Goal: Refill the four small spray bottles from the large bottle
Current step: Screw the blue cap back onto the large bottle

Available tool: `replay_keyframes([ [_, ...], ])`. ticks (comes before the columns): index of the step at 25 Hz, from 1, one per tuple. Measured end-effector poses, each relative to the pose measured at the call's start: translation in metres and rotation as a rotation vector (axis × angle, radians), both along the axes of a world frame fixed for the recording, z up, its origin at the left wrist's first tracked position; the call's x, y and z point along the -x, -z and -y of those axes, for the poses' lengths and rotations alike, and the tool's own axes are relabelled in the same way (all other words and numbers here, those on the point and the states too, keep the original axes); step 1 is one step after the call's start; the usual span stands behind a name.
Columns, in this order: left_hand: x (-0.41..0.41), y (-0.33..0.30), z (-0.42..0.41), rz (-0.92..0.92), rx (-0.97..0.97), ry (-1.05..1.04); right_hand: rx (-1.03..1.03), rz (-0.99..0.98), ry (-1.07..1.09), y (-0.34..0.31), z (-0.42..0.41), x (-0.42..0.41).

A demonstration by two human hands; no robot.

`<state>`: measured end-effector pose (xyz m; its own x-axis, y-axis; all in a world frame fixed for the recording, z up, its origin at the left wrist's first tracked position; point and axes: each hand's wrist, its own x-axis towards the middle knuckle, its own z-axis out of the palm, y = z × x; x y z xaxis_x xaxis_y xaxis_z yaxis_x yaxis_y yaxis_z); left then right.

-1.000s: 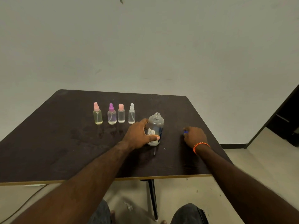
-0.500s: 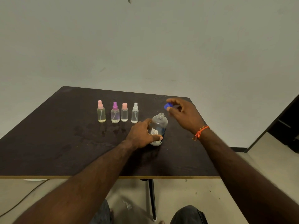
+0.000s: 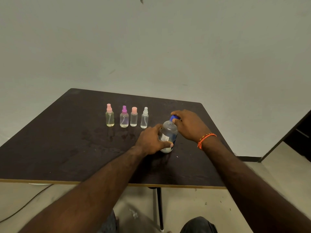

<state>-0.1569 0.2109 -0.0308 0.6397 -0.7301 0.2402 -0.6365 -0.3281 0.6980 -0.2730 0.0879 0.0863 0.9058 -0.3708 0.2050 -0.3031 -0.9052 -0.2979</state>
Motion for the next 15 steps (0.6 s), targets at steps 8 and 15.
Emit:
replay_keyframes([
  [8, 0.0, 0.001, 0.001, 0.024, -0.003, -0.019, 0.071, -0.033, 0.135, -0.001, -0.009, -0.012],
  [15, 0.0, 0.001, 0.001, 0.029, 0.005, -0.016, -0.003, 0.011, 0.212, 0.007, -0.005, -0.004],
])
